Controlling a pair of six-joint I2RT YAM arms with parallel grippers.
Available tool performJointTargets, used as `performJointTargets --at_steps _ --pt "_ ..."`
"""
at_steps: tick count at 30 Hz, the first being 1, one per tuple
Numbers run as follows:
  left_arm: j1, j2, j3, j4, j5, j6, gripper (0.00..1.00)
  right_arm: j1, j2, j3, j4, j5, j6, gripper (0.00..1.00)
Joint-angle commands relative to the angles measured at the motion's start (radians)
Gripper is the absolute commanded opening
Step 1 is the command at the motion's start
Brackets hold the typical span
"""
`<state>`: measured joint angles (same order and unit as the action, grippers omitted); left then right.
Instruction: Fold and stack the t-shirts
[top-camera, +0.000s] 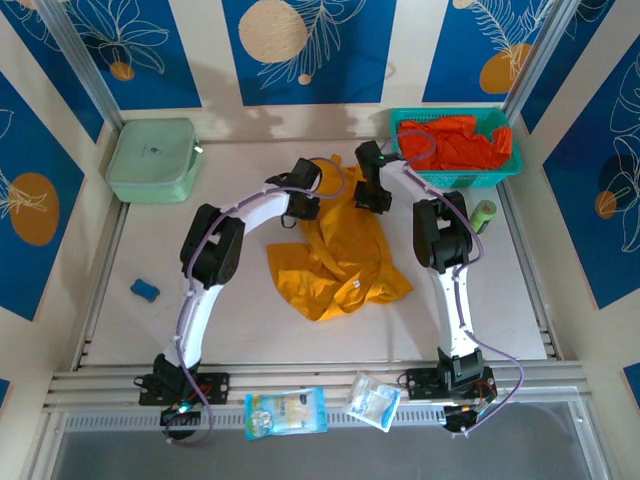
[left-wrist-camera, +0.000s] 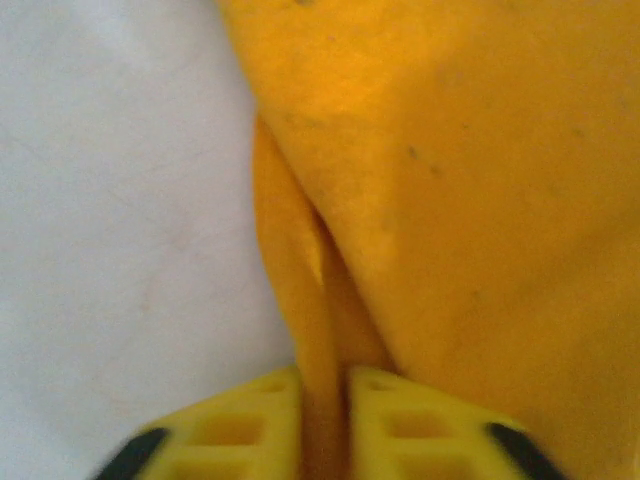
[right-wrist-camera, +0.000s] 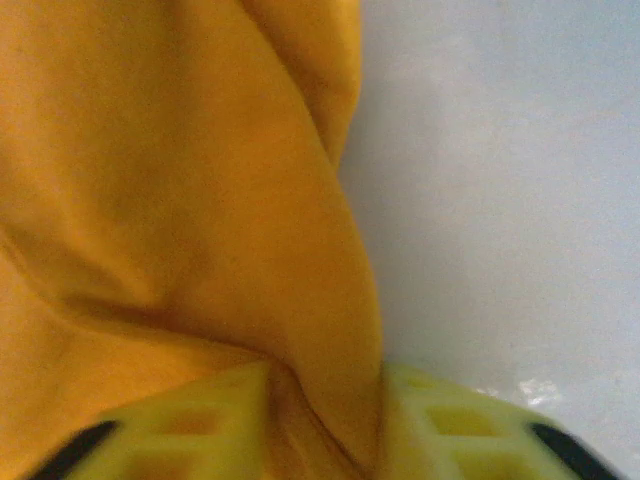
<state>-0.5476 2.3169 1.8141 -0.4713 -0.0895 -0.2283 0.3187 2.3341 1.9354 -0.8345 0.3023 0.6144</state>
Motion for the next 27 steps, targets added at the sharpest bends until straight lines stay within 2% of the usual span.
performJointTargets --at_steps 1,4,10,16,22,24,27 --pt "0.000 -0.057 -0.101 -0.021 0.027 -0.006 0.00 0.003 0.000 0.040 -0.041 -0.022 0.011 0.14" --pt "0.001 -0.138 -0.188 0.008 -0.005 -0.012 0.00 -0.005 -0.024 0.042 -0.054 0.004 0.018 0.00" --pt "0.002 -0.370 -0.416 0.028 -0.134 -0.050 0.00 -0.034 -0.030 0.094 -0.075 0.027 0.015 0.00" --pt "0.000 -0.643 -0.664 -0.056 -0.295 -0.223 0.00 -0.048 0.090 0.344 -0.172 0.069 -0.006 0.00" --pt "-0.035 -0.819 -0.864 -0.149 -0.312 -0.434 0.00 -0.024 0.293 0.704 -0.244 -0.075 -0.030 0.00" --pt "-0.065 -0.866 -0.912 -0.189 -0.331 -0.516 0.00 0.001 0.334 0.764 -0.230 -0.141 -0.026 0.00" --pt "-0.116 -0.940 -0.974 -0.242 -0.336 -0.634 0.00 0.040 0.344 0.753 -0.202 -0.161 0.007 0.00"
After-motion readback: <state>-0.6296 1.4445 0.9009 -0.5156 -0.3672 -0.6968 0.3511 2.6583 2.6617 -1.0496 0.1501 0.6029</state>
